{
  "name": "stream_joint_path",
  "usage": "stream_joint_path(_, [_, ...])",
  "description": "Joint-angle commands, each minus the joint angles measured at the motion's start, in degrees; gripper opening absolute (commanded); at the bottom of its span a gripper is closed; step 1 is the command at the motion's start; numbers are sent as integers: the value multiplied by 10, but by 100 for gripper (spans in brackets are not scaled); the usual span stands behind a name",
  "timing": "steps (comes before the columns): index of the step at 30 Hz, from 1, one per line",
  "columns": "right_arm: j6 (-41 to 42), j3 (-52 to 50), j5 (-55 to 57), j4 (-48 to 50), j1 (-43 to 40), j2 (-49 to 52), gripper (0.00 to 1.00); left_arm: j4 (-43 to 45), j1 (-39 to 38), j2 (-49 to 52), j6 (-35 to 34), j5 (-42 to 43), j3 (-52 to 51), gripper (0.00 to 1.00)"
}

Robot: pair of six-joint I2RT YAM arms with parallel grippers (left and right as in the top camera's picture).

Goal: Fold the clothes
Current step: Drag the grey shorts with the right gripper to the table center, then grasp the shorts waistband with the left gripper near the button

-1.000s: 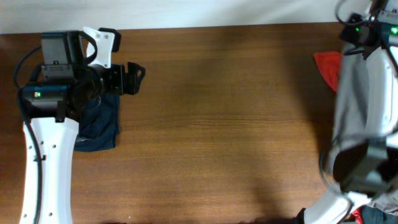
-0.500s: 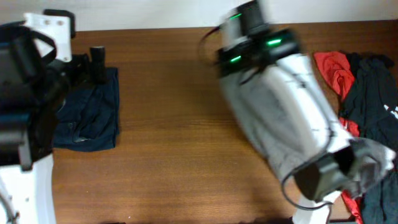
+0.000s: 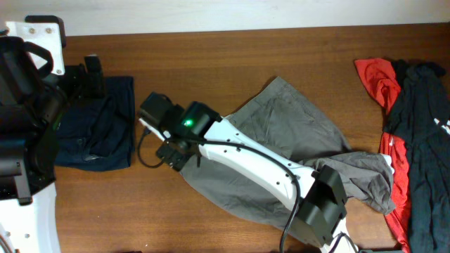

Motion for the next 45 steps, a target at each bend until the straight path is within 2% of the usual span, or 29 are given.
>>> stream_joint_path(1, [50,1,96,-17,-66,-16,73,-2,3,14,10,-2,5,98])
stream_joint_path(4, [113,1,85,-40,-143,-16,74,-10,2,37,10,80,4,90])
stream_joint_path(7, [137,1,12,-48,-238,-16,74,-19,-7,76,10,186,4,63])
stream_joint_path(9, [137,1,-43,-49,-296,-16,73,-23,-24,115,26,249,4,31])
stream_joint_path(11, [118,1,-121,-48,-358,-16,73,-25,-50,162,48,292,4,18])
stream_joint_path(12, [97,1,-158,-48,-382,-16,73,-24,-59,179,53,298,4,15])
stream_joint_path(17, [44,1,-283,-73,-485,-18,67,-19,-130,291,86,303,5,16])
stream_joint_path(19, [44,1,-286,-89,-515,-20,66,-18,-149,328,86,321,5,38])
stream_joint_path(20, [44,1,-286,-97,-529,-21,66,-17,-156,344,87,334,5,39])
stream_joint_path(21, [43,1,-286,-102,-538,-22,66,-10,-165,363,87,345,5,15])
stream_joint_path(22, [44,1,-286,-106,-550,-24,65,-5,-177,385,87,347,5,0])
stream_joint_path(25, [44,1,-286,-107,-567,-26,65,-2,-207,432,96,348,5,0])
stream_joint_path(31, [44,1,-286,-105,-575,-28,65,-7,-289,524,221,342,5,0])
stream_joint_path(34, [44,1,-286,-106,-575,-28,65,-2,-316,554,245,309,4,0])
stream_joint_path(41, [44,1,-284,-106,-575,-28,65,43,-335,602,236,228,4,0])
stream_joint_path(45, [44,1,-284,-106,-575,-28,65,90,-328,631,153,106,4,0])
